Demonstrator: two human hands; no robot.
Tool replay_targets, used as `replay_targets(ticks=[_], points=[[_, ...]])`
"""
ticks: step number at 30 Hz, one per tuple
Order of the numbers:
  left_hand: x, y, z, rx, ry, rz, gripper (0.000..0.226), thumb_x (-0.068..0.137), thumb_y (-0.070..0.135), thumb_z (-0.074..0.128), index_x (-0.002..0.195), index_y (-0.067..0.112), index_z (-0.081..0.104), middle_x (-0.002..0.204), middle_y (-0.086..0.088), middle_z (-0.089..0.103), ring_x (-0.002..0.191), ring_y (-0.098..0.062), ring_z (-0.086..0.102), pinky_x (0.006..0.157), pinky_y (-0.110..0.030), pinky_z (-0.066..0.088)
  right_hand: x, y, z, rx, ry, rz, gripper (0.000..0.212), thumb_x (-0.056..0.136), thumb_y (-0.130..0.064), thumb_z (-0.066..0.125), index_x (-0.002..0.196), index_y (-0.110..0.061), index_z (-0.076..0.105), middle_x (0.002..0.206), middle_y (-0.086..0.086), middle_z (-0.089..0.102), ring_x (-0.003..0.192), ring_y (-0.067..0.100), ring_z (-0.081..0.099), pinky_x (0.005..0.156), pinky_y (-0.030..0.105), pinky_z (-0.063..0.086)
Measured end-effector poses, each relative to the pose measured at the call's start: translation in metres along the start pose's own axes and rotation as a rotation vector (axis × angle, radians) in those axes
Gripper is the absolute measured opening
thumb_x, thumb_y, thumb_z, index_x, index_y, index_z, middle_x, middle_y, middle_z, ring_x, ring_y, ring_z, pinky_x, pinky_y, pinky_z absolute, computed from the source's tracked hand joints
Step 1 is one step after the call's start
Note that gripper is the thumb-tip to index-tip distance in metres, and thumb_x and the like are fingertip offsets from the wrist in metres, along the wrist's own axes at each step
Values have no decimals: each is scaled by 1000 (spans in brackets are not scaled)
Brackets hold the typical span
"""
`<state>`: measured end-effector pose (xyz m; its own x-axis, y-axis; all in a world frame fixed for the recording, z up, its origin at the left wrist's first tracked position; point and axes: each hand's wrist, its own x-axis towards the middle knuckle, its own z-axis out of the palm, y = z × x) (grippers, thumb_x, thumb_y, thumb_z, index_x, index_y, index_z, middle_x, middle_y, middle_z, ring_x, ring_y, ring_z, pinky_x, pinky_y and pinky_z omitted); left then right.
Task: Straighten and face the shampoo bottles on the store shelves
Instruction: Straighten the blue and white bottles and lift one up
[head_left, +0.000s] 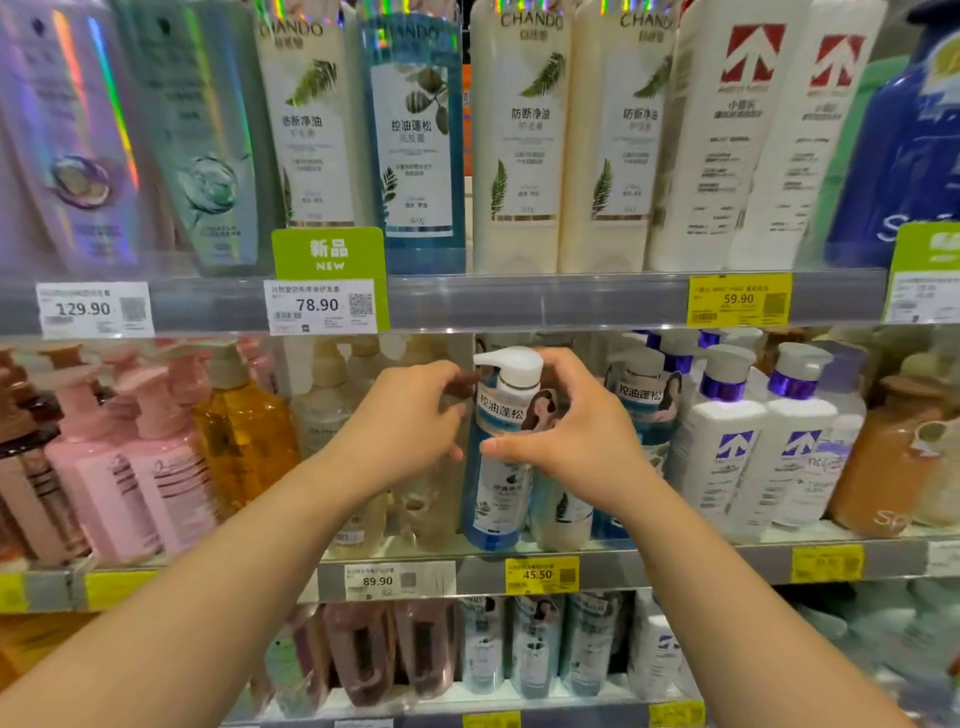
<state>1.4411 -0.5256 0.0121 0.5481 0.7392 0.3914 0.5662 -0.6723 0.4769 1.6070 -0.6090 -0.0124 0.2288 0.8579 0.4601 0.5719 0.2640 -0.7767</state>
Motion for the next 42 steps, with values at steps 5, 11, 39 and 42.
replay_targets(ticks=[5,11,39,42], points=[[3,2,14,52,35,75,37,92,22,65,128,19,60,113,3,70,72,5,60,74,-14,45,-12,6,-16,89,79,17,72,54,-42,92,116,-50,56,115,-19,68,108,7,65,91,44,57],[15,12,42,-8,-58,93,66,83,34,74,141,18,47,132,0,61,115,-14,60,97,-30,49,-29,11,-39,98,116,50,70,56,-27,96,113,-47,60,111,-16,71,107,10,67,89,44,58],[8,28,17,-156,-18,0,64,57,46,90,107,27,54,101,18,63,91,-1,60,67,-13,46,-38,15,-67,41,156,142,76,50,-42,92,115,-52,55,116,-15,67,106,9,67,90,44,58],[-4,22,9,-157,-18,8,78,56,48,90,122,29,53,109,18,63,96,-2,60,68,-10,43,-31,13,-61,28,137,120,74,55,-38,93,116,-52,53,117,-14,66,105,10,66,90,45,58]])
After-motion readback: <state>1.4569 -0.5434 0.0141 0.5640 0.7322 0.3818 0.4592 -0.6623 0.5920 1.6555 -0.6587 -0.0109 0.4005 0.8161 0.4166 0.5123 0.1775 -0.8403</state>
